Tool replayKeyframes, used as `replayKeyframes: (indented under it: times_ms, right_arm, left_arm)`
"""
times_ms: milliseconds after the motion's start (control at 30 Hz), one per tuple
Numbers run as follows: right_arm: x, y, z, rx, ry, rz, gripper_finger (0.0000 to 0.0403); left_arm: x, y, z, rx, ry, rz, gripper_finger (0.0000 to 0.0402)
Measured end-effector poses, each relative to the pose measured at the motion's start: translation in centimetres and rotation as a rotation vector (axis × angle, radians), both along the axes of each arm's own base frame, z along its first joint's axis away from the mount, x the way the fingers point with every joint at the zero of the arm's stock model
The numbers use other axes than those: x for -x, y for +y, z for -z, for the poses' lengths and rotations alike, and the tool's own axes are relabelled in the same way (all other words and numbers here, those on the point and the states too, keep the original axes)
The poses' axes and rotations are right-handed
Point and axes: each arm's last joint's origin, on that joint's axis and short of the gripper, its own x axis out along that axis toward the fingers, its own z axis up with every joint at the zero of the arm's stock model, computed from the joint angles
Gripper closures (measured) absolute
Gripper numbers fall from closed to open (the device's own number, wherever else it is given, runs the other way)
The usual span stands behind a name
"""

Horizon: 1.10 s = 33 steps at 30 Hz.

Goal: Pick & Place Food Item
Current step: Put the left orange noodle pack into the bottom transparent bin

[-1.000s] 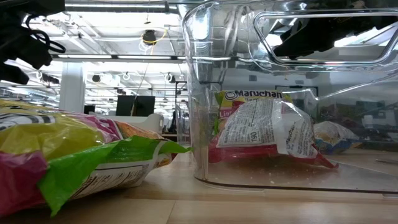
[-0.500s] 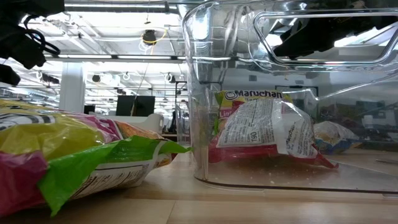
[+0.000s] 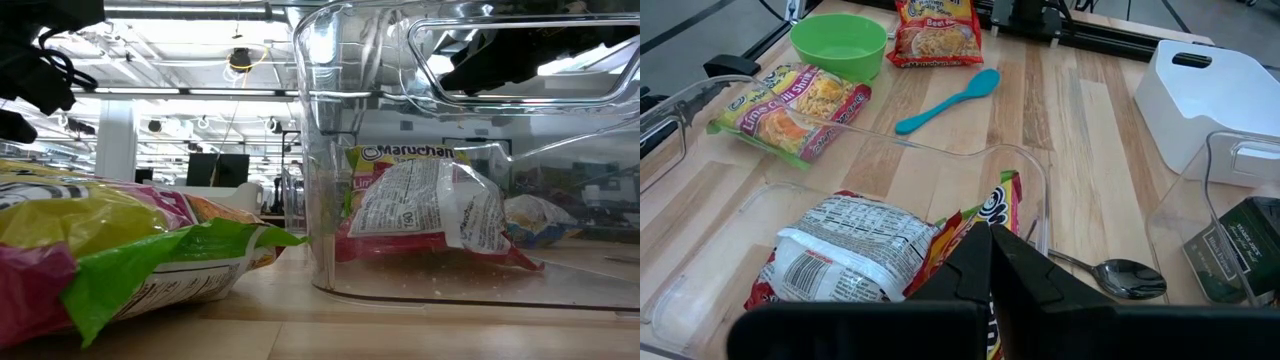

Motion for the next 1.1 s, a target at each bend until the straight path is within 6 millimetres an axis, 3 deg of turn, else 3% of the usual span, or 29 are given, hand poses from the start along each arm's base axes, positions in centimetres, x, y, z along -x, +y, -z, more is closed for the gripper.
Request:
replayKeyframes:
  times_ms: [367,733,1100]
  right_arm:
    - [0.0,0.0,0.0,0.000,0.000,0.000,0.0403]
    - [0.0,0.0,0.0,0.000,0.000,0.000,0.0403]
    - [0.0,0.0,0.0,0.000,0.000,0.000,0.0403]
  left_arm:
    - [0.1,0.1,0.1,0.003,-0.023,0.101,0.0246]
    - [0.5,0.2,1.6,0.007,-0.033,0.137,0.0270]
    - [0.5,0.2,1.7,0.004,-0.029,0.132,0.0339]
